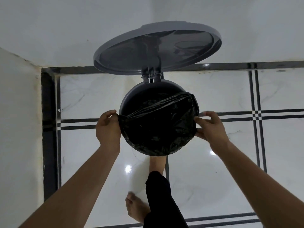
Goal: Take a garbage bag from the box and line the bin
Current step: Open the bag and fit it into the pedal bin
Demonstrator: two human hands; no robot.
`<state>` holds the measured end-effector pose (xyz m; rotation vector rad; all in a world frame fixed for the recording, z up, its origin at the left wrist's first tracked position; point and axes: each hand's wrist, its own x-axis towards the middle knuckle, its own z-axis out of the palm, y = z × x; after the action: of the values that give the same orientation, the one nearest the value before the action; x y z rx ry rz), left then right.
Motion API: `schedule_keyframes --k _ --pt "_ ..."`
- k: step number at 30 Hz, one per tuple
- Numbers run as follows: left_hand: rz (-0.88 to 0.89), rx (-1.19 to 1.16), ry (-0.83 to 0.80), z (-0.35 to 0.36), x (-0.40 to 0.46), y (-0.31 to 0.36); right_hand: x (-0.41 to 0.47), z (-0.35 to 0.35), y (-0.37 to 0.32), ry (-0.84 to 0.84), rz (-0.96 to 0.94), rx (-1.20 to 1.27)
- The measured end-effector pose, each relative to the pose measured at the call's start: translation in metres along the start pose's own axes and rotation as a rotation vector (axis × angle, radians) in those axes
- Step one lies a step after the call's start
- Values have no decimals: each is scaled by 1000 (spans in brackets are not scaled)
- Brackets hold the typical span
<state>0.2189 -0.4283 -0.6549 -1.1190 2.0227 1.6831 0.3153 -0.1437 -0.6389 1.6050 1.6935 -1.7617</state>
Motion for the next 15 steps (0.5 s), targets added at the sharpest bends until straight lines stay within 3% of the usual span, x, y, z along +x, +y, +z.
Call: schedule_keyframes --k 5,9,11,15 --pt "318 260 -102 -11 -22 -3 14 5 -24 31 -236 -558" --pt "592 485 -259 -28 -14 -19 23 5 -44 54 -296 -777" --pt "623 507 -239 -27 -7 -14 27 6 -50 56 -325 -826" --pt "505 435 -121 -8 4 16 30 7 -67 35 -292 -839"
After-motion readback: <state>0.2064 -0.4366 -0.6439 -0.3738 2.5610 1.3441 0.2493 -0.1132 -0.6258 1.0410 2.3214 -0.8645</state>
